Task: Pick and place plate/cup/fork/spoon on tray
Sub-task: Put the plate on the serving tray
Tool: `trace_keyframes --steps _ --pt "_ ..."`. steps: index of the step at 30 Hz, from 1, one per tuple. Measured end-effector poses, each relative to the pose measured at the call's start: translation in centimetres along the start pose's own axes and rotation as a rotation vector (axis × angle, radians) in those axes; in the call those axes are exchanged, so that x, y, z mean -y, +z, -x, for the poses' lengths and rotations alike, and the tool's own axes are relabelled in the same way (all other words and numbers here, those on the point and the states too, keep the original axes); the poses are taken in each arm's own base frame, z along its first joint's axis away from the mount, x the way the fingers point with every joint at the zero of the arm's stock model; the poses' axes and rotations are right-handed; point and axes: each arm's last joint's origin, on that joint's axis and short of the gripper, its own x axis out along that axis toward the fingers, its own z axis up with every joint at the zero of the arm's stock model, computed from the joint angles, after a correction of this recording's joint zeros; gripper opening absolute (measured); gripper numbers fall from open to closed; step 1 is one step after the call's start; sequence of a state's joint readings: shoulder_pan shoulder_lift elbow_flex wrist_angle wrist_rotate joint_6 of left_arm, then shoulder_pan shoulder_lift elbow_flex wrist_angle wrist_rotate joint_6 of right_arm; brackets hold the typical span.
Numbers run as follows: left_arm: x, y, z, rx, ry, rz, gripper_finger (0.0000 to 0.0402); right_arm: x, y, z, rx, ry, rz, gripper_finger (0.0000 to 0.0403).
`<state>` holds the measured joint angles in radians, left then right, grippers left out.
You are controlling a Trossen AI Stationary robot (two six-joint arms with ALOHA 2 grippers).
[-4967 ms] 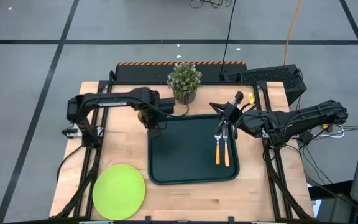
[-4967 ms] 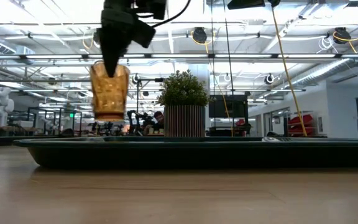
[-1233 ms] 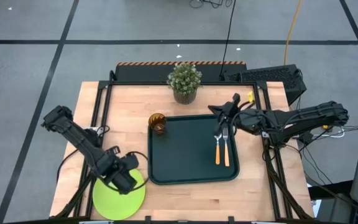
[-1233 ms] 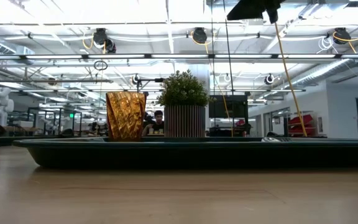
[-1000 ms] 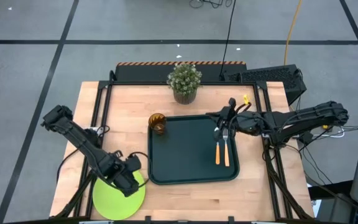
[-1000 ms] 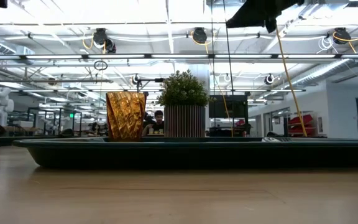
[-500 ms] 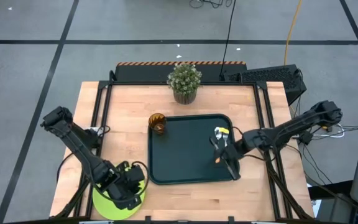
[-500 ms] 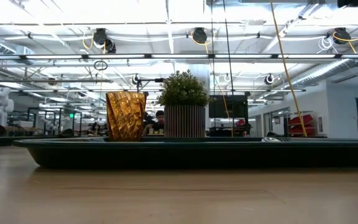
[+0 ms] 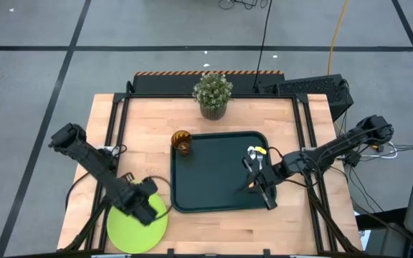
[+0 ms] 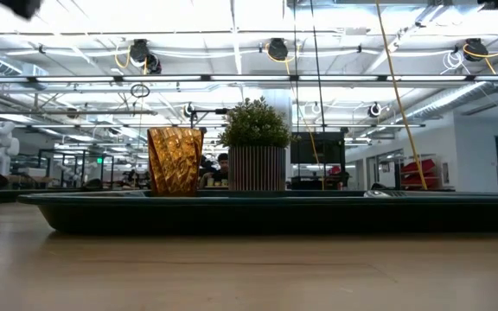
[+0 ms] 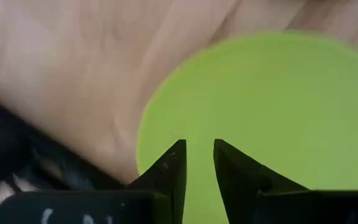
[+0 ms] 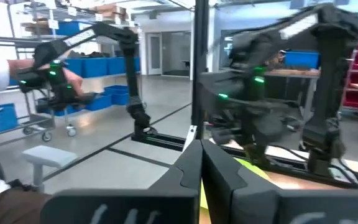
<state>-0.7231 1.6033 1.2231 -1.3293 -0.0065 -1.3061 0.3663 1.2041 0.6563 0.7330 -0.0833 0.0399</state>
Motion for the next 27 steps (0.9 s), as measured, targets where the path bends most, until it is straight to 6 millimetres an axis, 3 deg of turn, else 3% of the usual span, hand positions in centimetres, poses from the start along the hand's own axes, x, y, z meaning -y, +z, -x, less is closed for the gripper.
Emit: trace_keyframes --steps 3,6,11,18,27 --pt "-0.8 0.7 -1.3 -0.201 0.002 0.070 0.0085 -0.2 0.0 0.0 -0.003 0.008 0.006 0.0000" --pt "-0.8 0.4 -2.2 -0.280 -0.031 0.006 0.0085 -0.2 0.1 0.0 -0.001 0.008 0.009 0.0000" --pt "-0.2 0.4 -3.5 -0.233 -0.113 -0.093 0.0085 -0.2 -0.2 0.1 -0.028 0.004 0.019 0.0000" --pt "-1.9 1.1 -6.1 -0.180 -0.001 -0.072 0.0085 -0.2 -0.2 0.1 -0.030 0.004 0.022 0.0000" --pt "-2.6 1.6 -9.1 -0.157 -0.040 -0.071 0.0085 -0.2 -0.2 0.1 -0.029 0.000 0.022 0.0000"
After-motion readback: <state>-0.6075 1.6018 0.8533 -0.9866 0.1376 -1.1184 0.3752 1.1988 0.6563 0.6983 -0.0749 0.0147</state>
